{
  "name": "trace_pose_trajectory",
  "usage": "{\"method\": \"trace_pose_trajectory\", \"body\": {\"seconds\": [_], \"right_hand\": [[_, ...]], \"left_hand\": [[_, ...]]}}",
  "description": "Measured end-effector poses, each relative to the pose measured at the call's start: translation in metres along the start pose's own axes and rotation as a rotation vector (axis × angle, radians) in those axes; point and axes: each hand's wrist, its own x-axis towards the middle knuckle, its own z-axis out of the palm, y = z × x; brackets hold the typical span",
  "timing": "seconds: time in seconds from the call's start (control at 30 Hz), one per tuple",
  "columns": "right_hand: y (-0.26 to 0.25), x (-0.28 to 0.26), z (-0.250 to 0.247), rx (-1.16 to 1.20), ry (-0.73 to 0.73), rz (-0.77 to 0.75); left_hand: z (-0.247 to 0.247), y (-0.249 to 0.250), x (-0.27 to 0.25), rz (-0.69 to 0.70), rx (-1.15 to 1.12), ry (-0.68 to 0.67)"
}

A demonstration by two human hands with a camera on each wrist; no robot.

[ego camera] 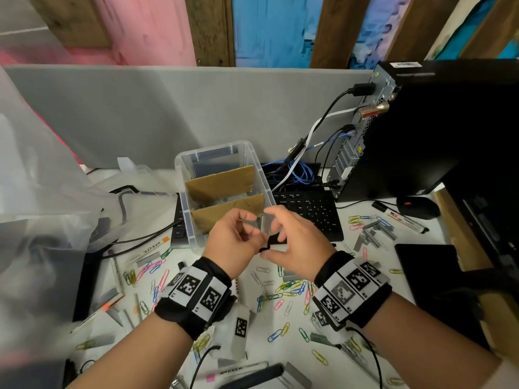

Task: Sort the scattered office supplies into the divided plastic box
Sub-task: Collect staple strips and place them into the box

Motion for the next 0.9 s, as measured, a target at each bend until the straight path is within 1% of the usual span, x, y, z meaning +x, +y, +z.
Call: {"method": "trace_pose_trajectory", "body": {"seconds": [0.07, 0.23, 0.37, 0.5, 0.6, 0.7, 0.77, 0.83, 0.9], "right_hand": [[-0.005, 0.0, -0.001, -0.025, -0.02, -0.022], [-0.014, 0.003, 0.001, 0.05, 0.011, -0.118], [-0.02, 0.012, 0.0, 0.065, -0.029, -0.149], [-0.023, 0.03, -0.005, 0.014, -0.064, -0.115], [-0.024, 0.047, -0.004, -0.036, -0.12, -0.071], [-0.024, 0.065, 0.002, -0.128, -0.234, -0.049], [-0.025, 0.08, 0.009, -0.244, -0.372, -0.032], [-0.027, 0.093, 0.016, -0.357, -0.509, -0.005], [-0.029, 0.103, 0.021, -0.456, -0.612, 0.01]], "left_hand": [[-0.003, 0.001, 0.002, 0.018, 0.01, 0.035], [-0.007, 0.001, 0.004, 0.101, 0.114, 0.064], [-0.012, -0.002, 0.005, 0.125, 0.152, 0.076], [-0.024, 0.002, 0.006, 0.132, 0.169, 0.074], [-0.048, 0.001, 0.01, 0.155, 0.161, 0.155], [-0.076, -0.009, 0.017, 0.148, 0.223, 0.292], [-0.091, -0.019, 0.024, 0.132, 0.305, 0.343], [-0.098, -0.028, 0.028, 0.078, 0.359, 0.341], [-0.101, -0.035, 0.03, -0.002, 0.296, 0.292]]}}
